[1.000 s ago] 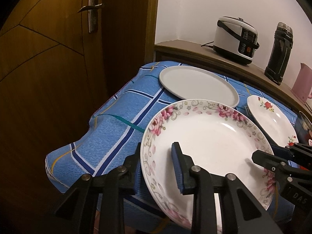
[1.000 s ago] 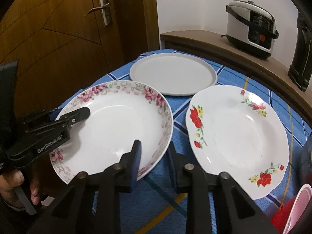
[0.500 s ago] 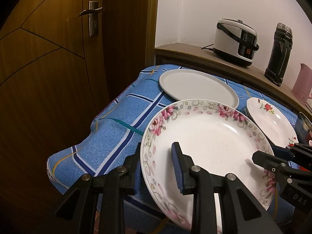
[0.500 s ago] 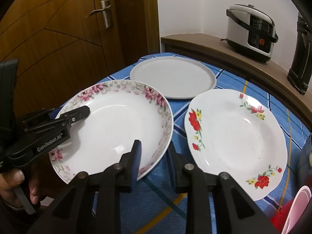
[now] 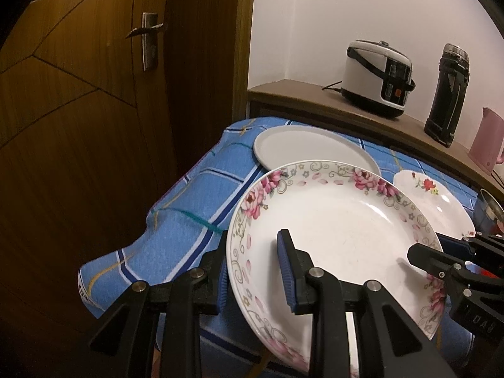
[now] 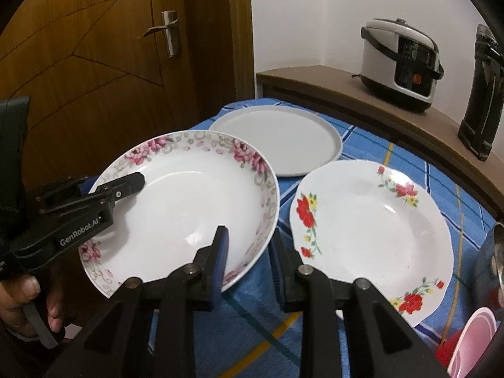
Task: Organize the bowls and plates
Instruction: 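Lift the pink-floral plate off the cloth with both grippers, then carry the pink-floral plate over the grey plate and lower it on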
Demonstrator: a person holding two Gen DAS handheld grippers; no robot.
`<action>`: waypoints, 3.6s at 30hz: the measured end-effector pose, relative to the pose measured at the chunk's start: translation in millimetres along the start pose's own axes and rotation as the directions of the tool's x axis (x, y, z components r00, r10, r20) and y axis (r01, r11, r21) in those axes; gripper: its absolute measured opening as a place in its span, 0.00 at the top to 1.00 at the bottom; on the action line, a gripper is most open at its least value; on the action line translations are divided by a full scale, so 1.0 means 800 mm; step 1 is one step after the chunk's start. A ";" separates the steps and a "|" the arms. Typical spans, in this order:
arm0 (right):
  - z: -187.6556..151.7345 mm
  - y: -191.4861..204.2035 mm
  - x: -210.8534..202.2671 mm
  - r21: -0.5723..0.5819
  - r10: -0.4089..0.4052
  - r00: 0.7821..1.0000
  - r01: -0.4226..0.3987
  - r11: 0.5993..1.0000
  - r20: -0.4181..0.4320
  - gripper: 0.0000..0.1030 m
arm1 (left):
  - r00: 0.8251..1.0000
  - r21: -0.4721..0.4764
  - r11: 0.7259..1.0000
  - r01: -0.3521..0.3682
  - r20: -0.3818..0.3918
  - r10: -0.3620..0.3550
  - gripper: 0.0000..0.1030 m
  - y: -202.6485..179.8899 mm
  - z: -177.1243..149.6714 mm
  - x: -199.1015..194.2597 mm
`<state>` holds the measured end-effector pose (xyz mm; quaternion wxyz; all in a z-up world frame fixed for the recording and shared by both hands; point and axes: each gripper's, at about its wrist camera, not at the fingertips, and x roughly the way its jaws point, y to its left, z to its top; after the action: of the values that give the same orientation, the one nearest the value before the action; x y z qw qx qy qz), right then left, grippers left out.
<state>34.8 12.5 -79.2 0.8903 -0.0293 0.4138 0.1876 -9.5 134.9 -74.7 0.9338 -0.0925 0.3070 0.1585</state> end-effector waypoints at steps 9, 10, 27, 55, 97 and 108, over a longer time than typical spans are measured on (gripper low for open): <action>0.020 -0.010 -0.001 0.001 -0.024 0.999 0.024 1.000 0.023 0.75 | 0.999 0.024 1.000 0.003 0.040 -0.004 0.70 -0.008 0.025 0.003; 0.023 -0.011 -0.001 0.001 -0.026 0.999 0.026 1.000 0.027 0.75 | 0.999 0.026 1.000 0.002 0.045 -0.003 0.70 -0.009 0.028 0.003; 0.084 -0.025 0.002 0.012 -0.076 0.992 0.075 0.997 0.104 0.75 | 0.991 0.052 0.999 -0.009 0.134 0.002 0.70 -0.010 0.088 0.011; 0.130 -0.063 0.065 0.122 -0.172 0.982 0.162 0.979 0.082 0.75 | 0.982 0.062 0.998 0.006 0.187 -0.017 0.70 -0.027 0.151 0.093; 0.139 -0.088 0.125 0.135 -0.231 0.966 0.247 0.960 -0.119 0.75 | 0.994 0.063 0.994 0.093 -0.055 -0.090 0.70 -0.034 0.150 0.185; 0.143 -0.089 0.133 0.134 -0.233 0.962 0.251 0.959 -0.141 0.75 | 0.990 0.047 0.993 0.108 -0.096 -0.103 0.70 -0.031 0.149 0.195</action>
<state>205.5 3.0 -91.0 0.8787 -0.0243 0.4747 0.0432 182.8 180.9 -71.8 0.9278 -0.0915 0.3488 0.0962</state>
